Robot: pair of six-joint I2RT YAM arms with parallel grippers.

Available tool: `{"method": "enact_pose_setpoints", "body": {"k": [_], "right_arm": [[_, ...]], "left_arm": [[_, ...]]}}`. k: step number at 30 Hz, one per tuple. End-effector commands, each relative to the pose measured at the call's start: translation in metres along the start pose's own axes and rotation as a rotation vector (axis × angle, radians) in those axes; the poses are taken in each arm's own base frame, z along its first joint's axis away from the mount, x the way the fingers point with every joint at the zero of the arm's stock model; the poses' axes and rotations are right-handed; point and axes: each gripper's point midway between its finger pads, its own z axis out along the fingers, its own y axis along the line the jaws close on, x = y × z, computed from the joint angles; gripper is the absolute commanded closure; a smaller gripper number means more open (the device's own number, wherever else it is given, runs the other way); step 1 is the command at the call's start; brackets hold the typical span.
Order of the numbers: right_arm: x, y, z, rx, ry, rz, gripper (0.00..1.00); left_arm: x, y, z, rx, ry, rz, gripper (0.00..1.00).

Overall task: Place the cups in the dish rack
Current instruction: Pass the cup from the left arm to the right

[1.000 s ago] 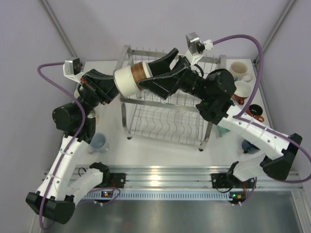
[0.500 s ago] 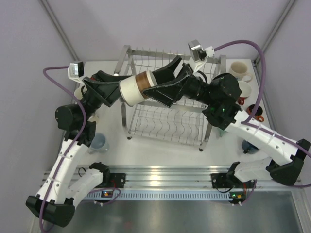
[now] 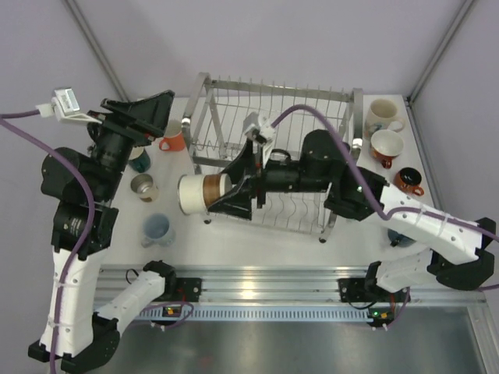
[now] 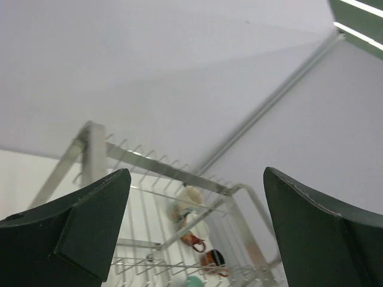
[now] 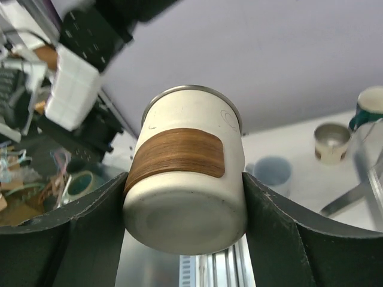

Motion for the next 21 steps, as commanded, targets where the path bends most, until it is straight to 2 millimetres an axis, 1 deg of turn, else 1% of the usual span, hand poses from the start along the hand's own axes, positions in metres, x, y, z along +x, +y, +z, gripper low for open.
{"method": "enact_pose_setpoints", "body": {"k": [1,2,3,4,6,7,8,9,10,11,12,13,14,15,16,19,20,21], "right_arm": [[0.038,-0.008,0.006,0.079,0.108,-0.035,1.00],[0.036,-0.008,0.004,0.081,0.093,-0.028,1.00],[0.038,-0.008,0.004,0.083,0.092,-0.018,1.00],[0.043,-0.009,0.002,0.093,0.106,-0.004,1.00],[0.040,-0.011,-0.005,0.120,0.094,0.000,1.00],[0.043,-0.014,-0.008,0.138,0.095,0.005,1.00],[0.034,-0.016,-0.016,0.174,0.070,0.000,1.00],[0.030,-0.018,-0.020,0.198,0.065,-0.008,1.00],[0.017,-0.016,-0.024,0.211,0.046,-0.021,1.00],[0.019,-0.022,-0.027,0.252,0.069,-0.024,1.00],[0.004,-0.020,-0.030,0.263,0.050,-0.049,1.00],[0.000,-0.022,-0.031,0.278,0.049,-0.056,1.00],[0.003,-0.028,-0.030,0.307,0.072,-0.057,1.00],[-0.007,-0.025,-0.030,0.302,0.058,-0.069,1.00],[-0.008,-0.025,-0.028,0.298,0.059,-0.071,1.00],[-0.018,-0.018,-0.025,0.270,0.037,-0.066,1.00],[-0.019,-0.018,-0.024,0.266,0.035,-0.067,1.00],[-0.024,-0.016,-0.023,0.261,0.024,-0.071,1.00]], "left_arm": [[0.004,0.060,-0.009,-0.266,-0.004,0.133,0.02],[0.008,0.063,-0.009,-0.269,0.006,0.134,0.02],[0.010,0.062,-0.010,-0.260,0.013,0.140,0.06],[0.010,0.056,-0.011,-0.228,0.022,0.147,0.10],[0.024,0.032,-0.014,-0.096,0.114,0.176,0.15],[0.031,0.025,-0.016,-0.056,0.154,0.180,0.15],[0.041,0.011,-0.022,0.021,0.217,0.177,0.16],[0.047,0.006,-0.027,0.049,0.250,0.164,0.16],[0.053,0.002,-0.031,0.078,0.278,0.152,0.16],[0.060,-0.002,-0.039,0.110,0.310,0.134,0.16],[0.068,-0.011,-0.045,0.154,0.353,0.096,0.17],[0.073,-0.014,-0.049,0.176,0.378,0.080,0.18],[0.074,-0.019,-0.055,0.195,0.388,0.070,0.19],[0.076,-0.026,-0.061,0.225,0.409,0.050,0.19],[0.076,-0.028,-0.065,0.233,0.413,0.040,0.23],[0.073,-0.040,-0.078,0.270,0.420,0.009,0.26],[0.073,-0.043,-0.081,0.280,0.424,-0.001,0.29],[0.075,-0.046,-0.084,0.287,0.442,-0.031,0.30]]}}
